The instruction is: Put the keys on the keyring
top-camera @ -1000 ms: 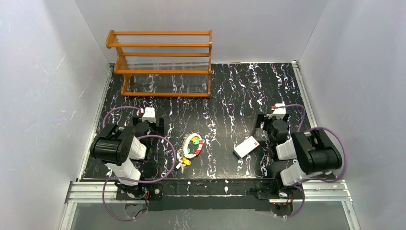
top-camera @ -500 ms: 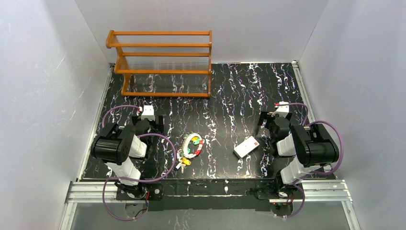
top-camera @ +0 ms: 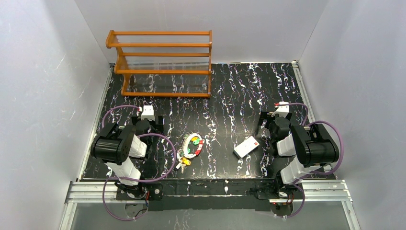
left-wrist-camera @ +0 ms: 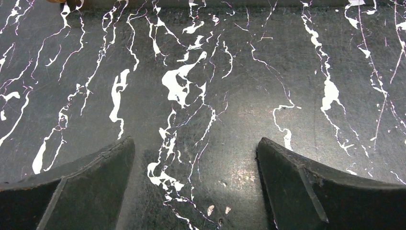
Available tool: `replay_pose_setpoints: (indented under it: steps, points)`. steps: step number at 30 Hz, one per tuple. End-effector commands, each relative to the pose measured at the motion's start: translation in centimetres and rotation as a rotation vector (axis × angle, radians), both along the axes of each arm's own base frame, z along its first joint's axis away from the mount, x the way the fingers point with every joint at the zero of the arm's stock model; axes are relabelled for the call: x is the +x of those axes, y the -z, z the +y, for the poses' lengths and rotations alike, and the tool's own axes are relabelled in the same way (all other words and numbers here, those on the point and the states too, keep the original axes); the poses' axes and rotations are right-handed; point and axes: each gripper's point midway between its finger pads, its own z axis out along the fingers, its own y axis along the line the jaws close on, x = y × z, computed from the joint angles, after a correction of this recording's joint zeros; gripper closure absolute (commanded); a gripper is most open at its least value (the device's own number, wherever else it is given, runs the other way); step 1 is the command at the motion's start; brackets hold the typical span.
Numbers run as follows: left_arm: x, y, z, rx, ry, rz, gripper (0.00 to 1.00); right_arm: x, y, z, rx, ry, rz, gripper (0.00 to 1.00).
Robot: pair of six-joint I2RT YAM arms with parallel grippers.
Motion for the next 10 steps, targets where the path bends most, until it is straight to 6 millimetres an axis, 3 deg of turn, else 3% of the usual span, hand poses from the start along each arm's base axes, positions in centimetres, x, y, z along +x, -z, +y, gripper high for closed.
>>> replay_pose_setpoints:
  steps: [1, 10]
  points:
    - [0.71, -0.91, 0.47, -0.002, -0.03, -0.031, 0.01, 0.91, -1.75, -0.19, 0.016, 0.013, -0.064, 0.01]
    - [0.78, -0.78, 0.46, -0.008, -0.025, -0.023, 0.02, 0.94, -1.81, -0.2, 0.016, 0.014, -0.066, 0.01]
